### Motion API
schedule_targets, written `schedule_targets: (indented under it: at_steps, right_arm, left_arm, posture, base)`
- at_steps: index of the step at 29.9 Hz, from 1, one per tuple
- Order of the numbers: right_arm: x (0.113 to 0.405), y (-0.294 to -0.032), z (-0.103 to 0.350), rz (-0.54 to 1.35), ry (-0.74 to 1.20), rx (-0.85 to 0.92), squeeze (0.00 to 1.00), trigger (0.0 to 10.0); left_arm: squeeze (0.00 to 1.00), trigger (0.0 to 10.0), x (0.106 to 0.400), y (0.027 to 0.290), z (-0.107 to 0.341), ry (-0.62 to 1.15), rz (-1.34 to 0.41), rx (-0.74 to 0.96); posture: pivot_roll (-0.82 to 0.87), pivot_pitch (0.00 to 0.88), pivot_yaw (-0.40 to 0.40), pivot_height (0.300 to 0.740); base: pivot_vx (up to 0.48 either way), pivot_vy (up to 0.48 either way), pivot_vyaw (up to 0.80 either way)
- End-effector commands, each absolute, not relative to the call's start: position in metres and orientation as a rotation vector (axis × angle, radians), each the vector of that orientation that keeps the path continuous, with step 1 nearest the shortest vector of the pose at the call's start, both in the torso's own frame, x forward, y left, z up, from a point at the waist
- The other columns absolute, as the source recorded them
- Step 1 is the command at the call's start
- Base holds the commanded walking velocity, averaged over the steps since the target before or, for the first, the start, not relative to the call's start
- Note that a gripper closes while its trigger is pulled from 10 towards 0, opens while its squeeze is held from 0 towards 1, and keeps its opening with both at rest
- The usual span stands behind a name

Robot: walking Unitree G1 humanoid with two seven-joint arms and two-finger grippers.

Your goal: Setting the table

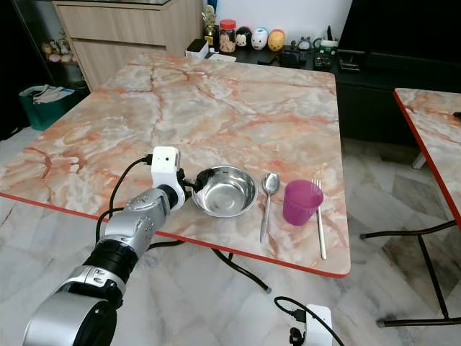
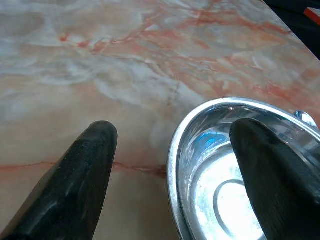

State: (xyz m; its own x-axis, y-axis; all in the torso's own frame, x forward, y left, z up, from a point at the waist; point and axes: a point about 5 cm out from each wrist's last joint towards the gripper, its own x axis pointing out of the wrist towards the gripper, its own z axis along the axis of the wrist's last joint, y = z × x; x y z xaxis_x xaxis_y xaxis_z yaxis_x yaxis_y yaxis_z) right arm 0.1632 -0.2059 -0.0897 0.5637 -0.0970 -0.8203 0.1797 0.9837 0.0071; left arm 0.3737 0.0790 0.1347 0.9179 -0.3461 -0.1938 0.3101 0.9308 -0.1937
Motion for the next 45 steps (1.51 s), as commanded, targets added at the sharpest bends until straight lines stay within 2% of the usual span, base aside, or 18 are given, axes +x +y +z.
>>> schedule_targets:
  at_steps: [1,14,35,37,38,39,41,42,45]
  right_arm:
    - [0.161,-0.207,-0.09,-0.174,0.964,0.102,0.0,10.0]
    - [0.161,-0.206,-0.091,-0.171,0.965,0.1,0.0,10.0]
    - [0.16,-0.206,-0.091,-0.172,0.97,0.1,0.0,10.0]
    - [0.16,-0.206,-0.091,-0.173,0.97,0.101,0.0,10.0]
    - [0.16,-0.206,-0.091,-0.173,0.97,0.101,0.0,10.0]
    - [0.16,-0.206,-0.091,-0.173,0.97,0.101,0.0,10.0]
    - [0.16,-0.206,-0.091,-0.173,0.969,0.101,0.0,10.0]
    - [0.16,-0.206,-0.091,-0.174,0.968,0.102,0.0,10.0]
    - [0.16,-0.206,-0.091,-0.176,0.969,0.103,0.0,10.0]
  left_arm:
    - [0.0,10.0,0.376,0.076,0.136,0.226,-0.339,-0.136]
    - [0.0,10.0,0.375,0.075,0.126,0.298,-0.354,-0.154]
    - [0.0,10.0,0.372,0.076,0.117,0.352,-0.357,-0.074]
    - [0.0,7.6,0.372,0.075,0.116,0.36,-0.355,-0.072]
    - [0.0,3.3,0.372,0.075,0.116,0.362,-0.356,-0.072]
    - [0.0,2.2,0.372,0.075,0.116,0.362,-0.356,-0.071]
    - [0.0,2.1,0.371,0.075,0.116,0.362,-0.36,-0.069]
    - [0.0,0.0,0.371,0.074,0.116,0.362,-0.367,-0.068]
    - [0.0,0.0,0.37,0.074,0.115,0.365,-0.371,-0.062]
  posture:
    - [0.05,0.0,-0.01,0.711]
    - [0.05,0.0,-0.011,0.711]
    - [0.05,0.0,-0.012,0.711]
    - [0.05,0.0,-0.012,0.711]
    - [0.05,0.0,-0.012,0.711]
    - [0.05,0.0,-0.014,0.711]
    - [0.05,0.0,-0.013,0.711]
    - [0.05,0.0,-0.013,0.711]
    - [0.05,0.0,-0.013,0.711]
  base:
    - [0.0,0.0,0.0]
    - [0.0,0.0,0.0]
    - [0.0,0.0,0.0]
    - [0.0,0.0,0.0]
    - [0.0,0.0,0.0]
    - [0.0,0.0,0.0]
    - [0.0,0.0,0.0]
    - [0.0,0.0,0.0]
    - [0.0,0.0,0.0]
